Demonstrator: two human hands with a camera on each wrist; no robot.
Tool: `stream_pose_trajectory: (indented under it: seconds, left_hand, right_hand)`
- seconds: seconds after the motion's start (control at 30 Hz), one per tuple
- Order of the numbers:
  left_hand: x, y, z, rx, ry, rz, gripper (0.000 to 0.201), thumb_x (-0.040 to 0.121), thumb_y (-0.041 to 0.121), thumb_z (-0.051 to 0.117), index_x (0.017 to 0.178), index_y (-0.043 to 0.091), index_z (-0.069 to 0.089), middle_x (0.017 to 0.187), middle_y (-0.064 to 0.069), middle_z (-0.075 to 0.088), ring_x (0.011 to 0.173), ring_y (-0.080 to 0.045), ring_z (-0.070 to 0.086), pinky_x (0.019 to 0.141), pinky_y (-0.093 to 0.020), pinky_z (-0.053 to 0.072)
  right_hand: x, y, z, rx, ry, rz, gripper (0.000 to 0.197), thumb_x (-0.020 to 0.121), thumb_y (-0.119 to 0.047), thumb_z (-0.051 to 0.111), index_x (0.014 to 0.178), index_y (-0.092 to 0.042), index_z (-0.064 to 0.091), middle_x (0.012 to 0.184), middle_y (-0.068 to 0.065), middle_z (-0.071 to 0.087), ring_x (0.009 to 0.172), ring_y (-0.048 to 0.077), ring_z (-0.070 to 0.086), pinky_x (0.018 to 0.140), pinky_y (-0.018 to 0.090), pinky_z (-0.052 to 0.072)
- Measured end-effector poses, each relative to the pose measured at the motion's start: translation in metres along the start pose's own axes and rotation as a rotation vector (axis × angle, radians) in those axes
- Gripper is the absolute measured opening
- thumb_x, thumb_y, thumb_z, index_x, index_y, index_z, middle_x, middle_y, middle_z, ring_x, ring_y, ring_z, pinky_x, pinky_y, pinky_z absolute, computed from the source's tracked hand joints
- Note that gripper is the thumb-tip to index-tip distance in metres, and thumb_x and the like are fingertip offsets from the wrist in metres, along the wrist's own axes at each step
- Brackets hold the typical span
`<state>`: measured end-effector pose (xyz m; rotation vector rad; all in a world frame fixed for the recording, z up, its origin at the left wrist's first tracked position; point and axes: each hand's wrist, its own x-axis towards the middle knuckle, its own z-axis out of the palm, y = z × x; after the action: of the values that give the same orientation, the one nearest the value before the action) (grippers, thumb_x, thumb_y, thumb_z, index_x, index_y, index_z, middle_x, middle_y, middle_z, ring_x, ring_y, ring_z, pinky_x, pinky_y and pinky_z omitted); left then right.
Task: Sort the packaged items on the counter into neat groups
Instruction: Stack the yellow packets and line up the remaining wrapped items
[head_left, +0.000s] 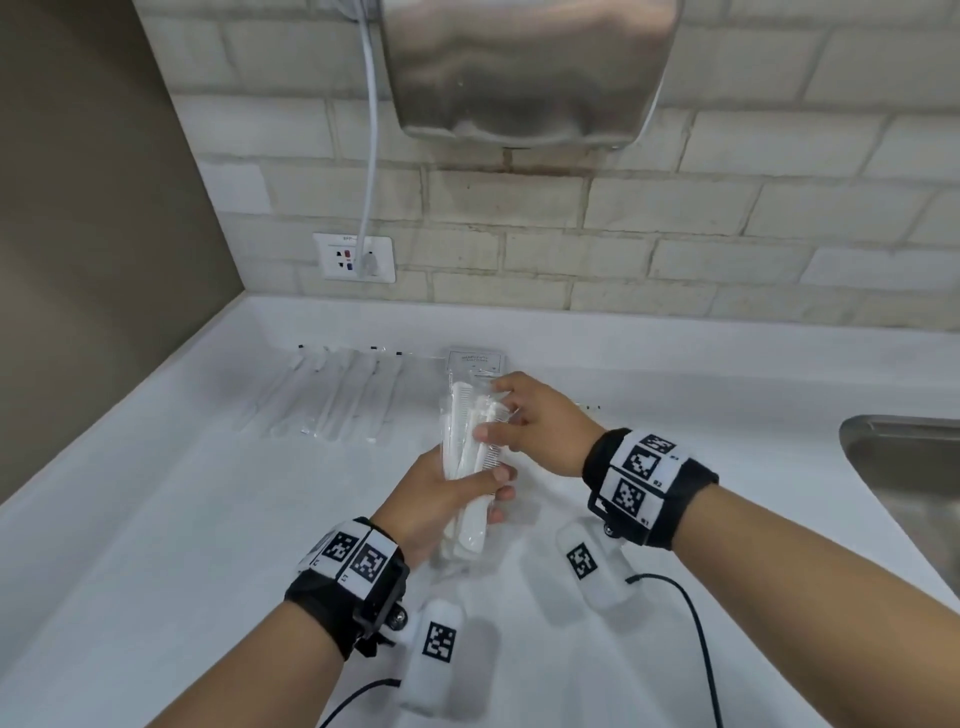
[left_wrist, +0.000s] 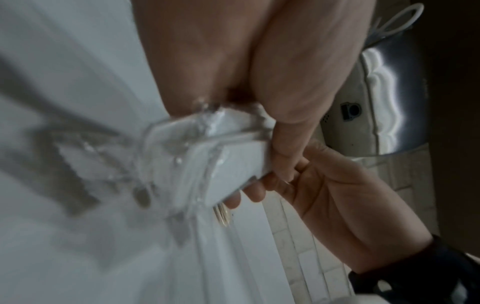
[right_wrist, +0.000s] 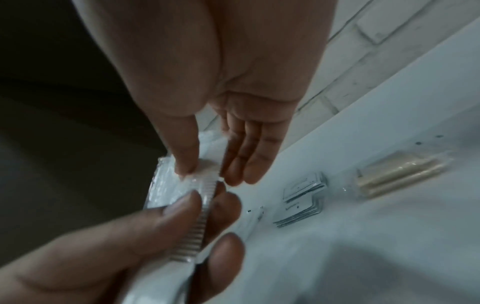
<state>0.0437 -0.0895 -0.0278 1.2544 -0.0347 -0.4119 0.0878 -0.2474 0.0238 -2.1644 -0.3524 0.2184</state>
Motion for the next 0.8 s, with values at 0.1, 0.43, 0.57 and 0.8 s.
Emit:
stream_pose_trajectory:
  seconds: [0.1, 0.43, 0.57, 0.8]
  left_hand:
    - [-0.004, -0.010, 0.012, -0.004, -0.064, -0.001, 0.031, 0.082, 0.005, 0.073, 0.111, 0.003, 0.061, 0.098, -0.018, 0.068, 0.085, -0.028, 0.065, 0.070, -0.037, 0.055]
    - [0.031, -0.014, 0.103, 0.058, -0.154, -0.127, 0.046, 0.078, 0.024, 0.049, 0.123, 0.015, 0.057, 0.102, -0.008, 0.068, 0.098, -0.029, 0.063, 0.094, -0.047, 0.047]
    - [0.067, -0.010, 0.136, 0.029, -0.064, -0.164, 0.047, 0.082, 0.022, 0.038, 0.121, 0.005, 0.059, 0.104, -0.018, 0.067, 0.097, -0.031, 0.063, 0.091, -0.046, 0.050]
    - [0.151, -0.024, 0.176, 0.232, 0.165, -0.174, 0.052, 0.076, 0.040, 0.041, 0.123, 0.017, 0.035, 0.102, -0.012, 0.056, 0.108, -0.035, 0.060, 0.092, -0.053, 0.052]
  right_hand:
    - [-0.016, 0.005, -0.005, 0.137, 0.015, -0.013, 0.039, 0.079, -0.017, 0.078, 0.110, -0.017, 0.052, 0.098, 0.004, 0.058, 0.072, 0.012, 0.052, 0.067, 0.023, 0.048]
    - [-0.055, 0.049, -0.083, 0.150, 0.110, 0.198, 0.034, 0.082, -0.010, 0.075, 0.107, -0.014, 0.051, 0.098, 0.006, 0.059, 0.073, 0.019, 0.060, 0.069, 0.030, 0.056]
    - [-0.043, 0.072, -0.115, 0.071, 0.179, 0.229, 0.036, 0.082, -0.013, 0.074, 0.110, -0.018, 0.052, 0.102, 0.010, 0.053, 0.076, 0.021, 0.058, 0.070, 0.035, 0.057]
    - [0.000, 0.122, -0.159, 0.019, 0.251, 0.335, 0.046, 0.082, -0.013, 0.072, 0.123, -0.009, 0.050, 0.108, 0.009, 0.051, 0.077, 0.020, 0.058, 0.065, 0.034, 0.056]
